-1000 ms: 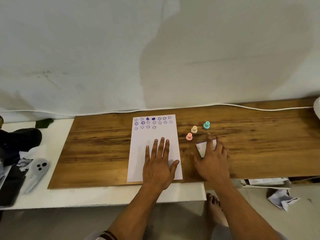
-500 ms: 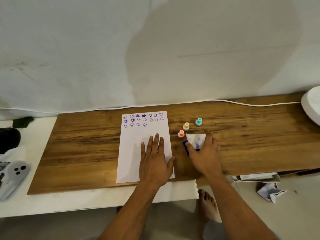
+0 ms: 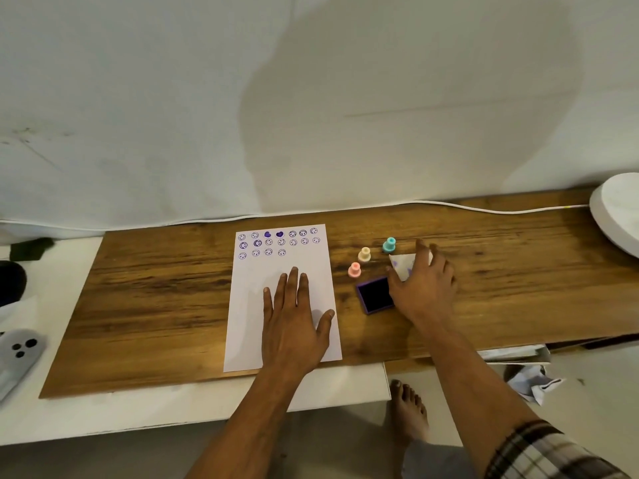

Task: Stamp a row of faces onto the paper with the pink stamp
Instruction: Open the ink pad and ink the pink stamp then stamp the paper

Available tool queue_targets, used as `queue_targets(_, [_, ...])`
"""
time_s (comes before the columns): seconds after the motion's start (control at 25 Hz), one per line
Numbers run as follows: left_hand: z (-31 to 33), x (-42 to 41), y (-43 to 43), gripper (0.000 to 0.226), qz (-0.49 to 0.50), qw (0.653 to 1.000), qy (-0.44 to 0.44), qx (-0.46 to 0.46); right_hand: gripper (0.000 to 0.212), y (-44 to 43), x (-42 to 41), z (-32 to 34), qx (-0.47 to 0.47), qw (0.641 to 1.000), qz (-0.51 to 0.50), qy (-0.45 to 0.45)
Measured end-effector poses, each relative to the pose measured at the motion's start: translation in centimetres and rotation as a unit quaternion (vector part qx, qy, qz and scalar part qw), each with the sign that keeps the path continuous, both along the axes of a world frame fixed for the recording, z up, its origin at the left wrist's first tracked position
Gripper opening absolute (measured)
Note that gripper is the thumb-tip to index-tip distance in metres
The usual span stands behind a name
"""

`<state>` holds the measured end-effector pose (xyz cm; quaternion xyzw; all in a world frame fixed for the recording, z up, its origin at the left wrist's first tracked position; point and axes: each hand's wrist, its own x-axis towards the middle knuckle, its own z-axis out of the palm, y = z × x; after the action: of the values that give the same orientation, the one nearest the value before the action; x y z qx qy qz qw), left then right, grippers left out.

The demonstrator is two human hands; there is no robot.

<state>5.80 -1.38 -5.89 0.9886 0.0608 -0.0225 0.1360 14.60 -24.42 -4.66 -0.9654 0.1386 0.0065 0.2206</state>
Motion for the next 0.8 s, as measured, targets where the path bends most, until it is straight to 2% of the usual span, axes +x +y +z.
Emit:
queue_targets(0.08, [0.1, 0.3, 0.0, 0.091, 0.003, 1.0, -0.001, -0.006, 0.064, 1.9, 0.0, 0.2, -0.006, 0.997, 0.058, -0.054])
queue_targets(0.2, [0.5, 0.3, -0.3, 0.089, 0.004, 1.0, 0.004, -0.011, 0.046, 5.7, 0.0, 0.2, -0.041, 0.986, 0.161, -0.01])
queue_targets(0.28, [0.9, -0.1, -0.3, 0.083, 0.01, 1.0, -0.004, -0.026, 0.036, 6.8, 0.0, 0.2, -0.063, 0.981, 0.185, 0.015])
queue_targets(0.32, [1.1, -0.1, -0.3, 0.078, 0.019, 0.999, -0.012, -0.05, 0.032, 6.8, -0.3, 0.1, -0.036, 0.984, 0.171, 0.012])
queue_targets(0.4, [1.8, 0.1, -0.6, 0.066, 0.053, 0.985, -0.022, -0.164, 0.028, 6.5, -1.6, 0.6, 0.128, 0.989, 0.077, 0.001])
queue_targets(0.44, [2.2, 0.5, -0.8, 0.06, 0.069, 0.966, -0.017, -0.25, 0.026, 6.4, -2.6, 1.1, 0.246, 0.969, 0.019, 0.005])
queue_targets(0.48, [2.6, 0.9, -1.1, 0.055, 0.075, 0.94, -0.006, -0.333, 0.023, 6.3, -3.5, 1.6, 0.356, 0.934, -0.026, 0.014])
queue_targets(0.56, [3.2, 1.3, -1.5, 0.046, 0.062, 0.908, 0.013, -0.414, 0.019, 6.5, -5.2, 2.5, 0.484, 0.871, -0.075, 0.04])
queue_targets(0.68, [3.5, 1.1, -1.7, 0.037, 0.063, 0.901, 0.005, -0.429, 0.017, 6.6, -6.4, 3.6, 0.545, 0.834, -0.074, 0.042])
queue_targets(0.8, [3.6, 1.0, -1.5, 0.033, 0.073, 0.892, 0.013, -0.445, 0.018, 6.5, -6.5, 4.1, 0.539, 0.839, -0.068, 0.045])
